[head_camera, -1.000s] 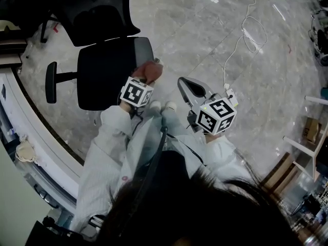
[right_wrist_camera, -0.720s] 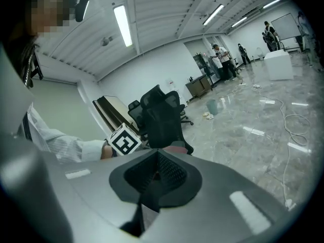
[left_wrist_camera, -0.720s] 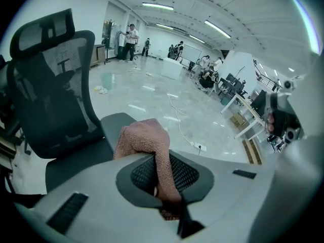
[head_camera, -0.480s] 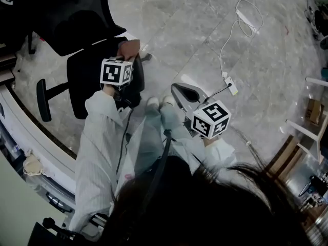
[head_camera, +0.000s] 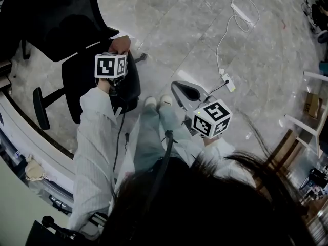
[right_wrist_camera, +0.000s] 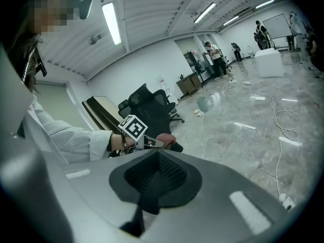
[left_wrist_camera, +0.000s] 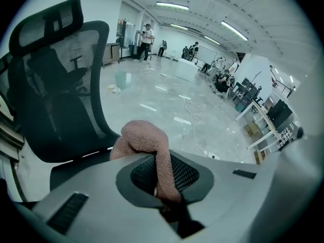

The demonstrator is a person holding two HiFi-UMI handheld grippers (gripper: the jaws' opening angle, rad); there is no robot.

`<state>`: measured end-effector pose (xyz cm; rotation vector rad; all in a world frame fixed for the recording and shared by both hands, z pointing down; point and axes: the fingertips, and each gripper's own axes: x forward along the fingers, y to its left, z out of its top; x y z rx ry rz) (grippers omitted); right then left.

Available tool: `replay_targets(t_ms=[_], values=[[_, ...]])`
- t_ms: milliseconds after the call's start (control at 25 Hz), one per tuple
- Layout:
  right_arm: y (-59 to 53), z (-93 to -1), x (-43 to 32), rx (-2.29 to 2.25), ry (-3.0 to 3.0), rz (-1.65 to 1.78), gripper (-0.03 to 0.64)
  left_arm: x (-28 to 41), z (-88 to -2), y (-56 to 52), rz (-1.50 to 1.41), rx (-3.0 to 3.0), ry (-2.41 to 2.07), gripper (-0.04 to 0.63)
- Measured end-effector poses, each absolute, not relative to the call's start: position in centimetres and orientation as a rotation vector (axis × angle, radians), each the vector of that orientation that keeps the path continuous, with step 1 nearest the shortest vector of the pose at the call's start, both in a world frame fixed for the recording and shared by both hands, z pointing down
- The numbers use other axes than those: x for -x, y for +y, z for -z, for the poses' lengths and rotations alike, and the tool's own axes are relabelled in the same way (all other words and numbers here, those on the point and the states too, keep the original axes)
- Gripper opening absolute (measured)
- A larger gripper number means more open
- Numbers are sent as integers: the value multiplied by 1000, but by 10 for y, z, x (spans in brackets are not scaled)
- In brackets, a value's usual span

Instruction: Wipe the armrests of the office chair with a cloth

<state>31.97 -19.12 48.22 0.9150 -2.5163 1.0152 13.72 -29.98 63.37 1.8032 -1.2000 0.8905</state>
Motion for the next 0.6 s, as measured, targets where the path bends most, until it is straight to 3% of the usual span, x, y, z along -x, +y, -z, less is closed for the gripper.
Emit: replay_targets(t_ms=[360,600], values=[[-205,-490,-300,-877,-2541,-993,2,-166,-648,-257,-956,-1839,-1093,38],[-161,-452,-293,-866,-2592,-942,2,-190,-609,-165,-899,-1872,-1056,38]])
